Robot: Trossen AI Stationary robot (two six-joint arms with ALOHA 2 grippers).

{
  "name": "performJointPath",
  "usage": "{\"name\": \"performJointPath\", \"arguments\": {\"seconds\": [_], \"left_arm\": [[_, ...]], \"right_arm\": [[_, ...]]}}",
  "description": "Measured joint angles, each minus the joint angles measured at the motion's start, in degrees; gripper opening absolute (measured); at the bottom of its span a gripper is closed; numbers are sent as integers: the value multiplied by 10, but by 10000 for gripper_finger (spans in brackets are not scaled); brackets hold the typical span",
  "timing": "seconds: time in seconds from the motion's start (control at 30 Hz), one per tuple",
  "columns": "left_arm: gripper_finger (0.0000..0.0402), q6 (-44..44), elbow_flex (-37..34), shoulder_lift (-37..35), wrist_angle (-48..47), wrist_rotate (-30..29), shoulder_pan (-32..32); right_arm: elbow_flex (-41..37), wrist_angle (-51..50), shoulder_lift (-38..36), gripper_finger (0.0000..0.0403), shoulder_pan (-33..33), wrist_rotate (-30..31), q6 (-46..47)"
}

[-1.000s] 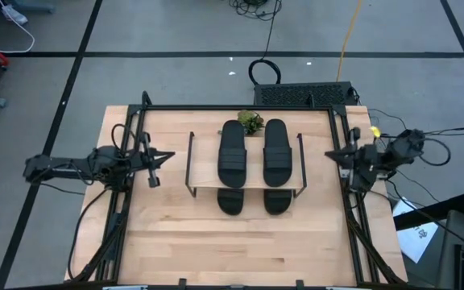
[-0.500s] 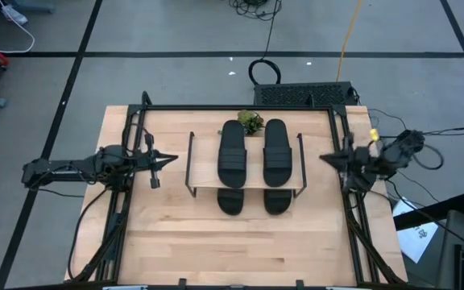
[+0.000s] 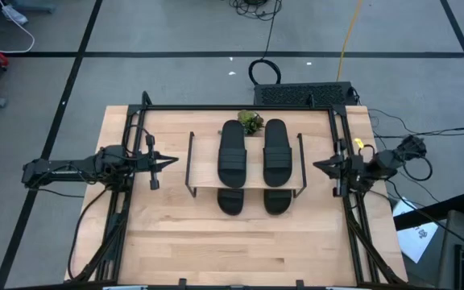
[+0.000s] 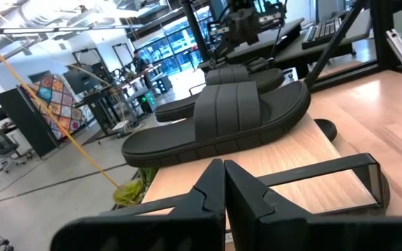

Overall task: Pick and place slides into the shelf
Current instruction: Return to Home Position

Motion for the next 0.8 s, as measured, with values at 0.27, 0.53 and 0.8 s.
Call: {"name": "performJointPath", "arguments": {"seconds": [0.27, 0.53, 0.8], "left_arm": [[0, 3, 0, 0, -2, 0, 0], [0, -6, 0, 0, -27, 0, 0], [0, -21, -48, -17, -4, 0, 0]], "right_arm": [[29, -77, 0, 0, -101, -13, 70], [6, -101, 0, 0, -152, -84, 170], [-79, 7, -2, 0, -152, -128, 109]]}}
